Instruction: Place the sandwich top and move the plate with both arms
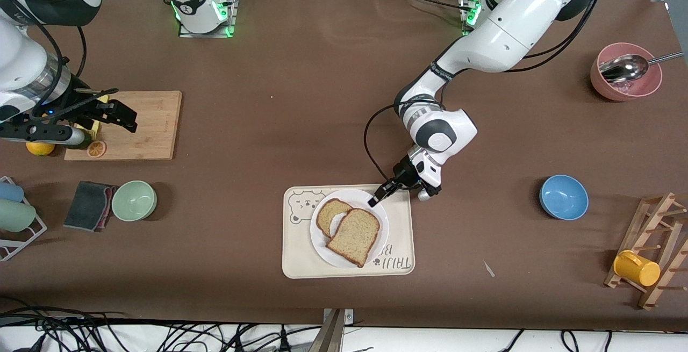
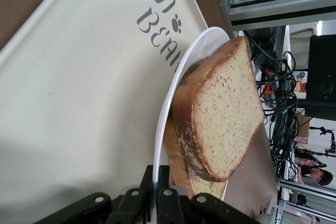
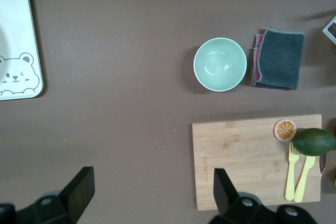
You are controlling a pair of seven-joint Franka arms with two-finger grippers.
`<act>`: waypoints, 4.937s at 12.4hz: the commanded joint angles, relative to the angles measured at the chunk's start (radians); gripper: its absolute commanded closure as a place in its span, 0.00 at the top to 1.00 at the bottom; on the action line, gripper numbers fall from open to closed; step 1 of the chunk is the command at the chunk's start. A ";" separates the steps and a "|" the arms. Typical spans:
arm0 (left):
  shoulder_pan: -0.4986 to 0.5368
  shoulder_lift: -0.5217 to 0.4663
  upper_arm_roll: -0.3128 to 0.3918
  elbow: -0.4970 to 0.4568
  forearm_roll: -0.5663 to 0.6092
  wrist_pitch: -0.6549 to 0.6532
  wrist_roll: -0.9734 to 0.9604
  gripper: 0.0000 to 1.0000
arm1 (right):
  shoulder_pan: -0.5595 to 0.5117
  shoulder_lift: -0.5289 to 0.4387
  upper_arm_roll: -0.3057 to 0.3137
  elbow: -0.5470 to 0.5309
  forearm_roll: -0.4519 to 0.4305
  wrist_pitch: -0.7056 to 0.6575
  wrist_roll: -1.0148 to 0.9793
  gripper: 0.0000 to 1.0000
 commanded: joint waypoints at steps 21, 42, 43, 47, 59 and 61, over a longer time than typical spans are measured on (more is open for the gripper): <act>0.026 -0.178 -0.026 0.002 -0.022 0.285 0.004 1.00 | 0.002 -0.025 0.003 -0.011 0.031 -0.025 -0.005 1.00; 0.308 -0.472 0.003 -0.361 1.346 -0.213 -1.114 1.00 | 0.002 -0.024 0.003 -0.008 0.051 -0.016 -0.006 1.00; 0.310 -0.500 0.029 -0.378 1.425 -0.279 -1.143 1.00 | 0.002 -0.024 0.003 -0.008 0.052 -0.016 -0.006 1.00; 0.311 -0.641 0.117 -0.485 1.755 -0.489 -1.249 1.00 | 0.002 -0.025 0.001 -0.006 0.052 -0.019 -0.006 1.00; 0.334 -0.727 0.235 -0.330 2.182 -0.884 -1.404 1.00 | 0.007 -0.030 0.015 0.003 0.074 -0.011 0.050 1.00; 0.354 -0.738 0.235 -0.299 2.181 -0.922 -1.354 1.00 | 0.007 -0.030 0.020 0.003 0.071 -0.014 0.050 1.00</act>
